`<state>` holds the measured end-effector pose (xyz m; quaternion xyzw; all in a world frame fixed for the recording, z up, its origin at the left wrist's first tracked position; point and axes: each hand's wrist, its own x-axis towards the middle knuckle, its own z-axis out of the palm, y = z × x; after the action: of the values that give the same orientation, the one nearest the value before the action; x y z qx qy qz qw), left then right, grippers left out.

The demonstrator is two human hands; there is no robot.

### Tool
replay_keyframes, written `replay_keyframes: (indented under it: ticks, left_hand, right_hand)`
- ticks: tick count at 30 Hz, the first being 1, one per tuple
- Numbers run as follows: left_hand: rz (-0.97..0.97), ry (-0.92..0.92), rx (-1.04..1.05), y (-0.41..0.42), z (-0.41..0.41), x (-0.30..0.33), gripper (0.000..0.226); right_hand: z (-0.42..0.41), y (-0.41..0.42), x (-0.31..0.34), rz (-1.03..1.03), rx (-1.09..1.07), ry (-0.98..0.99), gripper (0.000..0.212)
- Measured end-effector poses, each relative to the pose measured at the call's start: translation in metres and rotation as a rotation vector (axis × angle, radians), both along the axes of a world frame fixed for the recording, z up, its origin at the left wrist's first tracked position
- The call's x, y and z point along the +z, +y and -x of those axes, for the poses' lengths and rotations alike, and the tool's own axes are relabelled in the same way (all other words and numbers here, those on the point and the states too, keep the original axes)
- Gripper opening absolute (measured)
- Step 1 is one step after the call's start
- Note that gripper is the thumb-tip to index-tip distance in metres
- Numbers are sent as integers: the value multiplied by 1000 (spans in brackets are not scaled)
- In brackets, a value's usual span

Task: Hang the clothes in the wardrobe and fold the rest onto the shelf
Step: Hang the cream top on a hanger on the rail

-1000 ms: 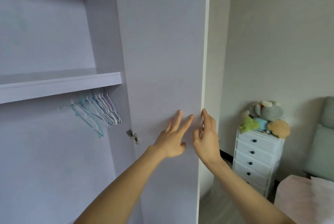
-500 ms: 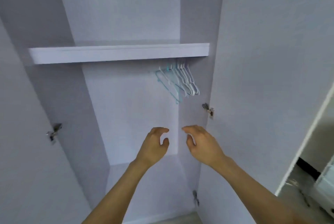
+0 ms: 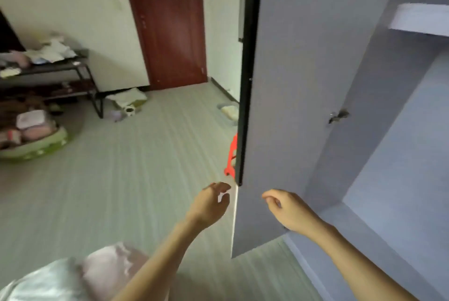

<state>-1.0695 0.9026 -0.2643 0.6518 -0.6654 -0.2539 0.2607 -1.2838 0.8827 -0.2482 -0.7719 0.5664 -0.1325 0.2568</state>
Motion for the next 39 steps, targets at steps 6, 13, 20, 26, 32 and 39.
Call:
replay_keyframes:
  ticks: [6,13,20,26,32,39]
  left_hand:
    - [-151,65,533,152,-112,-44,30]
    - [-168,153,1116,334,-218,-83,30]
    - [-434,215,1405,460,-264,-171,45]
    - [-638,194,1330,492,-262,-247,61]
    - [-796,72,1320,486,-270,-316,73]
    - [-469,10,1429,494,-278,-333,15]
  right_hand:
    - [-141,38,-40,-154,482,54,28]
    - [-320,152,-65,-188,1013,176,33]
    - [-453,252,-123,-242,1351,314,37]
    - [-503,307,-217,-134,1575,544,46]
    - [-532,336,-320,201,1792,730,82]
    - [-555,350,-358,213,1866,727,32]
